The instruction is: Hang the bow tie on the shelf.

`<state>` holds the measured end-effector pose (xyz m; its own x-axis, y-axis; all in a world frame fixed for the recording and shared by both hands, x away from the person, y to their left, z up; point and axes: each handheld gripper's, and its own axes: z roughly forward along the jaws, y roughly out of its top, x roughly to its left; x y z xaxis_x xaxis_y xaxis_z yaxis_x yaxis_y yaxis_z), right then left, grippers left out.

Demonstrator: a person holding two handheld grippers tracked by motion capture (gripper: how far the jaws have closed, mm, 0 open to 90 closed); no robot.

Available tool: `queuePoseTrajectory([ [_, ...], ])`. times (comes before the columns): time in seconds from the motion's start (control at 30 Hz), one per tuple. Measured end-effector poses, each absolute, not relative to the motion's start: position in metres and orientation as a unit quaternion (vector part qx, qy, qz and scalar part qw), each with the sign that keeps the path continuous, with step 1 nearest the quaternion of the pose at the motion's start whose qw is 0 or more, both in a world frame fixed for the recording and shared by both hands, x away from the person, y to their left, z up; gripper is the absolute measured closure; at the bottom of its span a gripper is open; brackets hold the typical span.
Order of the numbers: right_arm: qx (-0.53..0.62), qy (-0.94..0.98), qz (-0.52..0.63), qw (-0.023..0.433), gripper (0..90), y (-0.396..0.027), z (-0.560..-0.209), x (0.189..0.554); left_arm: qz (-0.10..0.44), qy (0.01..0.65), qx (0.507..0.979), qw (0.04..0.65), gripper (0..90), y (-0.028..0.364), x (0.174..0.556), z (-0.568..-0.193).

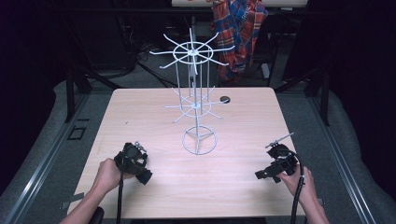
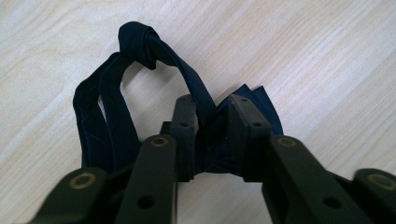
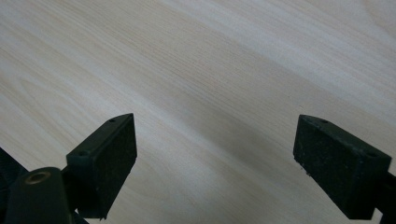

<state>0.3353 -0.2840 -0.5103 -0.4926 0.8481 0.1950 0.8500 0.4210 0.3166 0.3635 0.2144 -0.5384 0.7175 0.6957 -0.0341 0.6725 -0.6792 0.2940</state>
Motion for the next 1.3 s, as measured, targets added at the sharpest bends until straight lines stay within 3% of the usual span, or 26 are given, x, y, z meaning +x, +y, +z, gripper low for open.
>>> queuePoseTrajectory([
  [0.27,-0.505,-0.842,-0.190,0.003,13.0,-0.284,-0.510,0.335,0.037,0.365,0.918,0.151,85.7,0.213,0.361,-0.538],
  [1.3,-0.514,-0.833,-0.204,-0.001,12.8,-0.284,-0.511,0.333,0.070,0.389,0.880,0.264,86.2,0.238,0.356,-0.504],
])
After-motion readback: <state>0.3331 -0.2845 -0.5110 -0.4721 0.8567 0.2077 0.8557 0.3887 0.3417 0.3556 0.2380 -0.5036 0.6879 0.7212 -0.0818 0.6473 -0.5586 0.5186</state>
